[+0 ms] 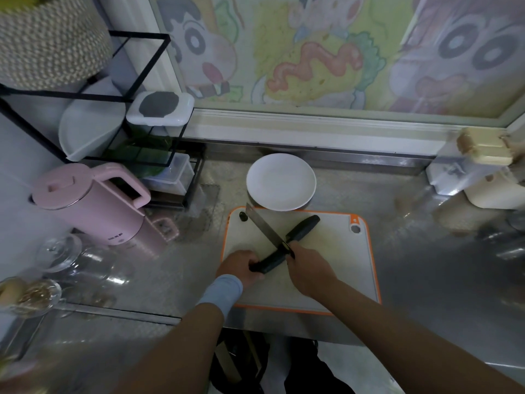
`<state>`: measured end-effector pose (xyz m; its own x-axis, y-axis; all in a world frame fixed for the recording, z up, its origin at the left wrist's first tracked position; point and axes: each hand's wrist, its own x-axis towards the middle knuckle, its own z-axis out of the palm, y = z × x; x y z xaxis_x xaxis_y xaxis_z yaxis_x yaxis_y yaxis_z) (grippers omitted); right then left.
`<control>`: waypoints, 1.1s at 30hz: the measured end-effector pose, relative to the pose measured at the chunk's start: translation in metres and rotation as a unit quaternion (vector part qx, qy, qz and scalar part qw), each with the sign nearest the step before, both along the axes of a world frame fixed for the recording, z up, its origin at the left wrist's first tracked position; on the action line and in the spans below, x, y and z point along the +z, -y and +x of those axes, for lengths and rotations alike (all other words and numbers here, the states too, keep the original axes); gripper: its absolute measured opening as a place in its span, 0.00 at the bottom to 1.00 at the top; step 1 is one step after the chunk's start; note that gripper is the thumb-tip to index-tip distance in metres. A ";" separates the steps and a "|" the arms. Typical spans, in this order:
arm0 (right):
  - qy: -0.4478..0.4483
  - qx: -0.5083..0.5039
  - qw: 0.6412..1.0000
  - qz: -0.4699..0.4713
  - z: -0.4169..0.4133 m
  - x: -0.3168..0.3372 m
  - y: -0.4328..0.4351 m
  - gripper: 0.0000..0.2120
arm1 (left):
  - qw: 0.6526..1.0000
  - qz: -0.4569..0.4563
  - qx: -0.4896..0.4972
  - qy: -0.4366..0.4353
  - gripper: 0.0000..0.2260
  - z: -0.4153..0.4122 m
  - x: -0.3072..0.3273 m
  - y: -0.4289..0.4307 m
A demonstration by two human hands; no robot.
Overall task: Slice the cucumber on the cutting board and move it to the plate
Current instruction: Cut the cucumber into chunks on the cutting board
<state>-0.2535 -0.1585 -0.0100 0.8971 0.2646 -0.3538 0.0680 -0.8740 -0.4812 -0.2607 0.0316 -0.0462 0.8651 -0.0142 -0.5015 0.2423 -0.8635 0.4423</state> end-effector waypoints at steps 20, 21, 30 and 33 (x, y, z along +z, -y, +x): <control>-0.026 -0.004 1.000 -0.016 -0.040 -0.015 -0.007 0.07 | 0.998 -0.027 0.044 0.040 0.11 -0.011 -0.005 -0.003; -0.030 -0.004 0.999 -0.019 -0.040 -0.016 -0.008 0.07 | 0.998 -0.030 0.047 0.037 0.11 -0.010 -0.005 -0.003; -0.081 -0.013 0.996 -0.026 -0.035 -0.041 -0.016 0.15 | 0.998 -0.035 0.047 0.011 0.11 -0.005 -0.007 -0.007; -0.065 -0.013 0.997 -0.030 -0.037 -0.048 -0.016 0.14 | 0.998 -0.048 0.045 0.008 0.11 -0.005 -0.008 -0.010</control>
